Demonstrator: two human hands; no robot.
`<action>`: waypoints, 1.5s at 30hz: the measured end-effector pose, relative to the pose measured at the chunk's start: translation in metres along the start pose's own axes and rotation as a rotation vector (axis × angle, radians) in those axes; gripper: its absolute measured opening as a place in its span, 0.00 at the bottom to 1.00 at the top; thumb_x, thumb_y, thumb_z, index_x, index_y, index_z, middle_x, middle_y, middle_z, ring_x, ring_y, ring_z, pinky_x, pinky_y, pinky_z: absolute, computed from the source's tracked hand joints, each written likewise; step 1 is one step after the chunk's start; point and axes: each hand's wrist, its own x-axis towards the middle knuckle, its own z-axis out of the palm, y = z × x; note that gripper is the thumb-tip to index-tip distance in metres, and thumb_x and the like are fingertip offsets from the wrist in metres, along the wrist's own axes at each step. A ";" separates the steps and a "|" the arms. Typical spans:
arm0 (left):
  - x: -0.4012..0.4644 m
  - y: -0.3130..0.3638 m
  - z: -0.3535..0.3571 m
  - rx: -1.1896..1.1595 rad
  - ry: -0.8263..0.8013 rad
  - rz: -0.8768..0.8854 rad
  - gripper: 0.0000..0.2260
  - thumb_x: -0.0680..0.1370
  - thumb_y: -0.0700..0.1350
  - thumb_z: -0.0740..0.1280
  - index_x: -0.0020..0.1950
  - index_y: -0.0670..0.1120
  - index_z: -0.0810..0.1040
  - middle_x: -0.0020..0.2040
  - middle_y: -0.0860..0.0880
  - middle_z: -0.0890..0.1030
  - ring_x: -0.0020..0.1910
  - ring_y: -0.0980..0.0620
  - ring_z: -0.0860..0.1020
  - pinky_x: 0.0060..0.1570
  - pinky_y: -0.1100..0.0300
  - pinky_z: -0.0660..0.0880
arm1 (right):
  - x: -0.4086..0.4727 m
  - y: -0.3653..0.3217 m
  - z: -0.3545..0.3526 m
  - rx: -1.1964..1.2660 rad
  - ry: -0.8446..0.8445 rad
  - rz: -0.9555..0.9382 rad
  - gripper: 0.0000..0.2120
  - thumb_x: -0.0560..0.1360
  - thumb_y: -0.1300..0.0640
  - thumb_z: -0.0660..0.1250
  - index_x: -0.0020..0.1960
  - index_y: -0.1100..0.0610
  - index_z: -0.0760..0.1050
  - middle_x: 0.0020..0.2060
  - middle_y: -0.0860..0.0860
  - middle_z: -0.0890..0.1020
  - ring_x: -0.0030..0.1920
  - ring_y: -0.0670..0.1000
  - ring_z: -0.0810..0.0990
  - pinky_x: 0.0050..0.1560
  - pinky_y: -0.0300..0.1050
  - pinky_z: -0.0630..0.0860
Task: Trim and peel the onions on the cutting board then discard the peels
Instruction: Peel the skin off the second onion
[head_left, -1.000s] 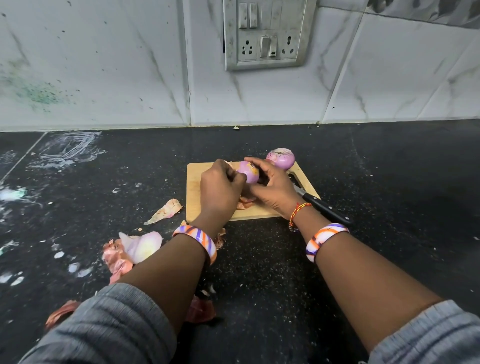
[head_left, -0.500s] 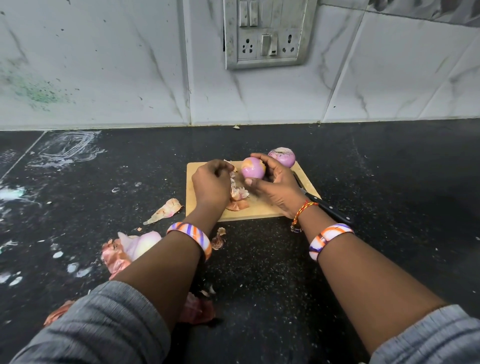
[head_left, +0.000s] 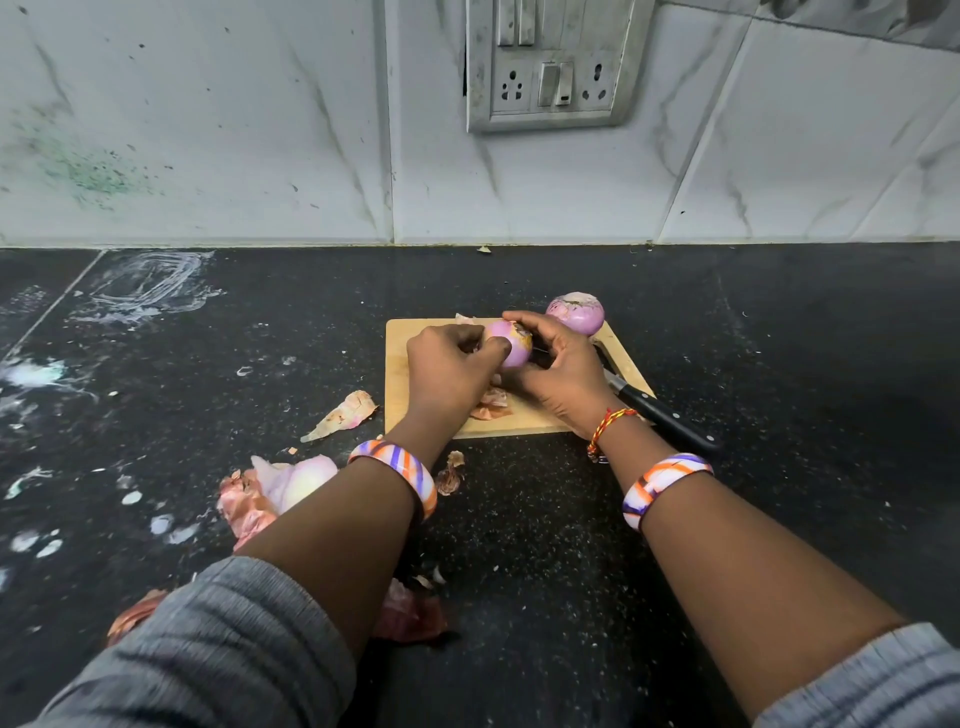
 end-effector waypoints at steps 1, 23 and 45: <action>-0.001 0.001 -0.001 0.008 -0.001 0.005 0.12 0.71 0.41 0.68 0.52 0.38 0.82 0.42 0.44 0.83 0.34 0.58 0.76 0.32 0.75 0.69 | 0.000 0.000 0.000 -0.005 -0.004 -0.003 0.29 0.63 0.64 0.76 0.62 0.56 0.74 0.59 0.52 0.78 0.59 0.50 0.76 0.62 0.46 0.74; 0.001 -0.003 0.000 -0.018 0.090 0.050 0.06 0.74 0.40 0.68 0.49 0.40 0.82 0.47 0.42 0.81 0.47 0.46 0.79 0.48 0.59 0.74 | 0.002 0.002 0.002 -0.031 -0.052 -0.001 0.30 0.66 0.64 0.75 0.66 0.57 0.71 0.62 0.53 0.76 0.62 0.49 0.74 0.64 0.43 0.72; 0.006 -0.003 0.004 0.198 0.060 -0.028 0.09 0.79 0.37 0.56 0.55 0.36 0.72 0.53 0.38 0.78 0.53 0.41 0.75 0.42 0.60 0.64 | -0.001 -0.009 -0.004 0.250 0.001 0.113 0.24 0.72 0.69 0.67 0.66 0.58 0.68 0.56 0.53 0.75 0.53 0.47 0.74 0.50 0.28 0.74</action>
